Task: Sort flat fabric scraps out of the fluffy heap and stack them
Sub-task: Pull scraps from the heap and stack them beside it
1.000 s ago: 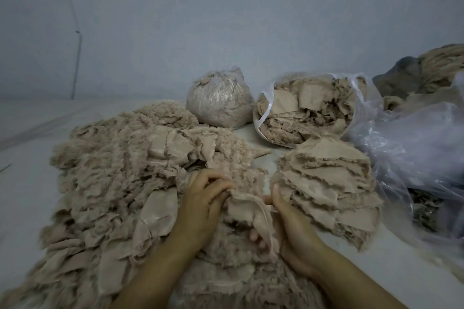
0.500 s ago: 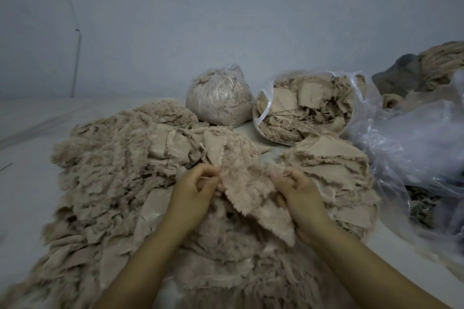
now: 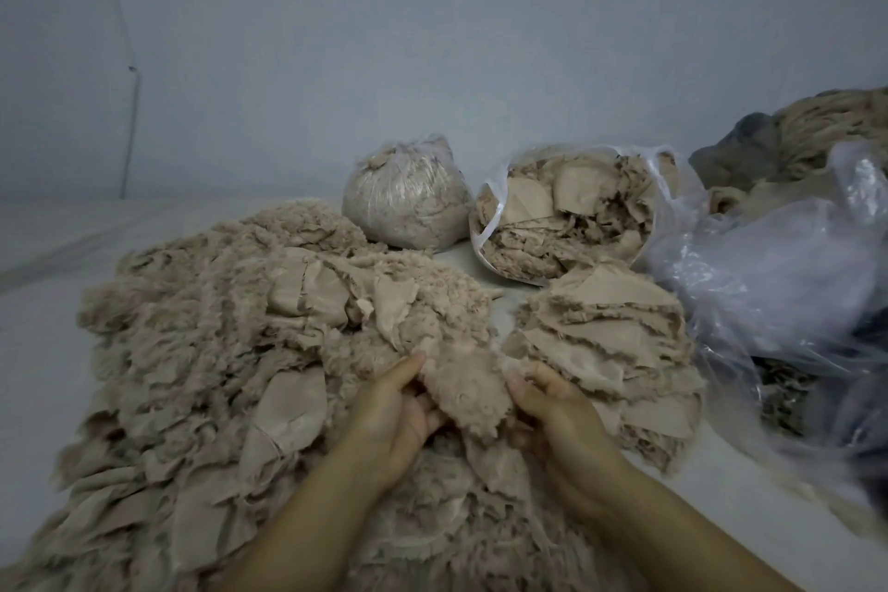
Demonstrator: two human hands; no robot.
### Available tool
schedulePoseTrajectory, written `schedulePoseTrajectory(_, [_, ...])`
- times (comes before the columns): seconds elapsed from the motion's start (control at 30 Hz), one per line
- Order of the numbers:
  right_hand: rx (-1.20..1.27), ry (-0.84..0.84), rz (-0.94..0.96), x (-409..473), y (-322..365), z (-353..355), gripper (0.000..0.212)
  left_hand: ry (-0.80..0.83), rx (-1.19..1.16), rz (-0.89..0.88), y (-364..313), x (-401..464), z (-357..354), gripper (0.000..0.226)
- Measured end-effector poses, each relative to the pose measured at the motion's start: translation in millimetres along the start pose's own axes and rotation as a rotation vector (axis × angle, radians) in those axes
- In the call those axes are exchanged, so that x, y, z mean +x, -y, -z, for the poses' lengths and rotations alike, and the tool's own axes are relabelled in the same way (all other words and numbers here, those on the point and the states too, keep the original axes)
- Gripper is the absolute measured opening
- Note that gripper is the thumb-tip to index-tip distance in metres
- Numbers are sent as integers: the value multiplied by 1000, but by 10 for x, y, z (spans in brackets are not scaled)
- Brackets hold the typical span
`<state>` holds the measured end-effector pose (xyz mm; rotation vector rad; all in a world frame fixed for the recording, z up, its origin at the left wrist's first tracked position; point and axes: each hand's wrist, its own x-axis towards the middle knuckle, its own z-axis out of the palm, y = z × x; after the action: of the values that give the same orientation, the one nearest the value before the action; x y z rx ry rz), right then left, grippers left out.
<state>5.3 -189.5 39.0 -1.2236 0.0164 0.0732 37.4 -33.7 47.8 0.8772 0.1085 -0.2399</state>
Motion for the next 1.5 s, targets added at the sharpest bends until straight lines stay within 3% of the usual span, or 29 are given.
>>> schedulePoseTrajectory(0.07, [-66, 55, -60, 25, 7, -61, 37, 49, 143, -81, 57, -24, 14, 19])
schedulePoseTrajectory(0.17, [-71, 104, -28, 53, 1, -151, 31, 56, 353, -157, 126, -35, 38, 16])
schedulePoseTrajectory(0.3, [-153, 156, 113, 38, -105, -194, 10, 85, 103, -151, 47, -23, 82, 11])
schedulePoseTrajectory(0.37, [-193, 214, 103, 0, -157, -211, 18, 55, 104, -176, 17, -19, 113, 15])
schedulePoseTrajectory(0.43, [-196, 152, 112, -10, -159, -191, 34, -55, 162, -244, 24, -7, 118, 19])
schedulePoseTrajectory(0.57, [-153, -10, 187, -15, -145, -108, 34, -179, 159, -347, 6, -1, 106, 24])
schedulePoseTrajectory(0.67, [-81, 37, 103, -9, -140, -79, 38, -174, 326, -420, 11, -2, 124, 21])
schedulePoseTrajectory(0.77, [-166, 86, 27, -4, -106, -116, 32, -92, 531, -457, 94, -48, 85, 18])
schedulePoseTrajectory(0.83, [-183, 37, 48, 15, -96, -141, 16, -130, 565, -497, 100, -48, 76, 20])
schedulePoseTrajectory(0.97, [-216, -147, 255, 43, -38, -77, 24, -360, 448, -612, -83, 40, 200, 27])
schedulePoseTrajectory(1.17, [-253, -336, 454, 58, 19, -30, 22, -355, 633, -608, -68, 52, 246, 27])
schedulePoseTrajectory(1.27, [-239, -440, 556, 84, 70, 0, 21, -398, 573, -618, -155, 63, 284, 26])
schedulePoseTrajectory(1.5, [-157, -606, 542, 138, 138, 92, 22, -430, 611, -639, -147, 116, 299, 26])
